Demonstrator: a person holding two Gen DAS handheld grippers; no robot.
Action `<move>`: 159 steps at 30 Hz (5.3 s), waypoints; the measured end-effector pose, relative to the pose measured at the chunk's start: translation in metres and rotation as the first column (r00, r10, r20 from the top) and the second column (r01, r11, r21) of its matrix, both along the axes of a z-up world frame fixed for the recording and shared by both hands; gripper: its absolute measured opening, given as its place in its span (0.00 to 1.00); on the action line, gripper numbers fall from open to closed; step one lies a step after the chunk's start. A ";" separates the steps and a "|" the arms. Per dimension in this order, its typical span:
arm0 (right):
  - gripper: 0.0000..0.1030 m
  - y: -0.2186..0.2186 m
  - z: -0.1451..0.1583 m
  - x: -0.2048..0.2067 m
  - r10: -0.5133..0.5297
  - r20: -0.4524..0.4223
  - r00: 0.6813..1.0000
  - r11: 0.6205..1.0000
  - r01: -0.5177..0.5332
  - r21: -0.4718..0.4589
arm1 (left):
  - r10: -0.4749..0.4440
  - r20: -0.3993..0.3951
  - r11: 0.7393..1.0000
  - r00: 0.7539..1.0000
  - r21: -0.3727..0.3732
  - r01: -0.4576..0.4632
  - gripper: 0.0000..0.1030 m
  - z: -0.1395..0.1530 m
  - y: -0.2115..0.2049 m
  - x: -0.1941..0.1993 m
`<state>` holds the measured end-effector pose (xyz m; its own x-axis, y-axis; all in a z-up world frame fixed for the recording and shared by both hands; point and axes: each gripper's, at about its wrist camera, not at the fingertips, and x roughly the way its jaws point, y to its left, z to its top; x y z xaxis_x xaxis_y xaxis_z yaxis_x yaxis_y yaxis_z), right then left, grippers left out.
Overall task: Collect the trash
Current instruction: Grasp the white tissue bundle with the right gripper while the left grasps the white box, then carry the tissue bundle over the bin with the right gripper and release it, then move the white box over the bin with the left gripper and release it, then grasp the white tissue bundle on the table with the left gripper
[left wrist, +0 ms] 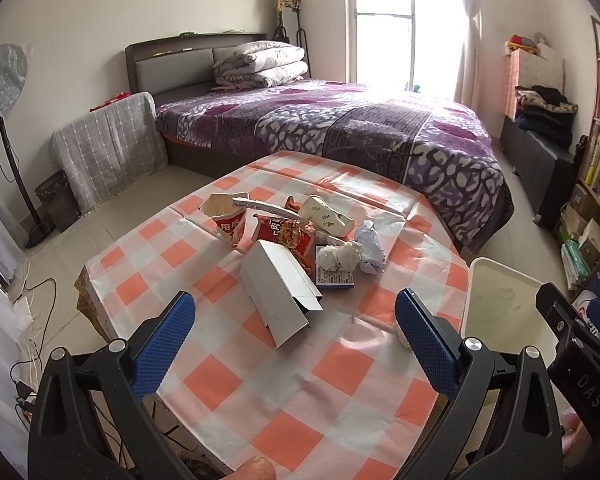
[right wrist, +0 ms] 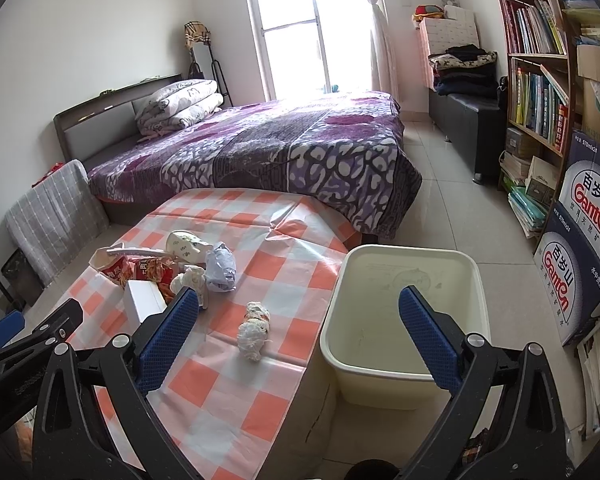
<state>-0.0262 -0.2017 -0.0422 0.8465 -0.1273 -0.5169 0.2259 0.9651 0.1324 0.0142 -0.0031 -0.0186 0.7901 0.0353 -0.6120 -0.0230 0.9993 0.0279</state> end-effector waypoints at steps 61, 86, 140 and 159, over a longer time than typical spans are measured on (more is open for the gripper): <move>0.32 0.007 -0.096 0.175 0.186 -0.578 0.795 0.952 -0.001 0.306 | 0.049 -0.716 0.838 0.696 -0.350 -0.419 0.94 -0.144 0.071 0.218; 0.33 0.001 -0.078 0.160 0.183 -0.513 0.839 0.955 -0.028 0.294 | -0.009 -0.543 0.860 0.839 -0.432 -0.271 0.39 -0.111 0.106 0.170; 0.85 -0.262 -0.024 0.028 -0.496 -0.324 0.806 0.592 0.587 0.552 | -0.573 -0.386 0.814 0.723 -0.368 0.448 0.42 -0.058 -0.270 0.103; 0.93 -0.212 -0.018 0.072 -0.418 -0.342 0.842 0.772 0.527 0.355 | -0.396 -0.424 0.914 0.814 -0.269 0.305 0.76 -0.086 -0.198 0.124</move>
<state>0.0454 -0.4140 -0.0605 0.5857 -0.2039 -0.7845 0.7144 0.5872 0.3807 0.1381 -0.2008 -0.1042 0.3520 -0.3361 -0.8736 0.2996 0.9247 -0.2350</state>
